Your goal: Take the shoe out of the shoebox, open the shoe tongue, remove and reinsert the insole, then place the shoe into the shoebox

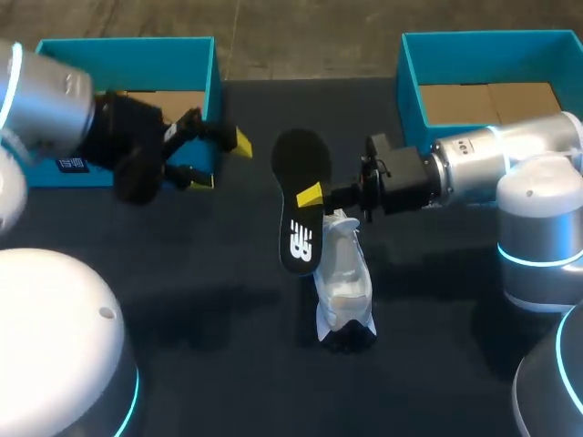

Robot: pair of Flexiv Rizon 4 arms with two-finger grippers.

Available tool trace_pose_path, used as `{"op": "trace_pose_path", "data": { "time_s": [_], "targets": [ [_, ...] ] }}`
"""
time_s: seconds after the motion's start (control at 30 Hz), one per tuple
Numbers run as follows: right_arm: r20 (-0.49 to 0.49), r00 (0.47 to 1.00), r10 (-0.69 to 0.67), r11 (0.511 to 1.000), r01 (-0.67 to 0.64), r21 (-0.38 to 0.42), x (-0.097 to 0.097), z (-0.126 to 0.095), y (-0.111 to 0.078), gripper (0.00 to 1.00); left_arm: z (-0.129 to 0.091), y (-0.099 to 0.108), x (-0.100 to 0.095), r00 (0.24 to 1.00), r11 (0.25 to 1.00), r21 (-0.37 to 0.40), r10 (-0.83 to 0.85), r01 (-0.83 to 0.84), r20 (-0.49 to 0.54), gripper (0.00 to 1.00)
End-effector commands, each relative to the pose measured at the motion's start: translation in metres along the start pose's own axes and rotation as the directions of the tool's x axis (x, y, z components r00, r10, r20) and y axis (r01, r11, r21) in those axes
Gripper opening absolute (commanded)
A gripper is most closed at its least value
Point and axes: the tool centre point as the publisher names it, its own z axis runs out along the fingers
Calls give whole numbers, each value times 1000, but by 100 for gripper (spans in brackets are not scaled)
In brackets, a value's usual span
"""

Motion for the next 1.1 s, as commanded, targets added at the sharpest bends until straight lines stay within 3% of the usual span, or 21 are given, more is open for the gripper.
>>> {"op": "trace_pose_path", "data": {
  "time_s": [0.03,0.33,0.6,1.1],
  "targets": [
    [1,1000,0,1000,0,-2,0,1,-1,0,14,42,-10,987,990,138,1,21,-161,100],
    [1,1000,0,1000,0,-2,0,1,-1,0,21,57,-21,935,977,204,16,61,-355,100],
    [1,1000,0,1000,0,-2,0,1,-1,0,34,73,-26,835,964,247,59,94,-548,100],
    [1,1000,0,1000,0,-2,0,1,-1,0,63,74,-47,786,956,279,104,89,-609,100]
  ]
}}
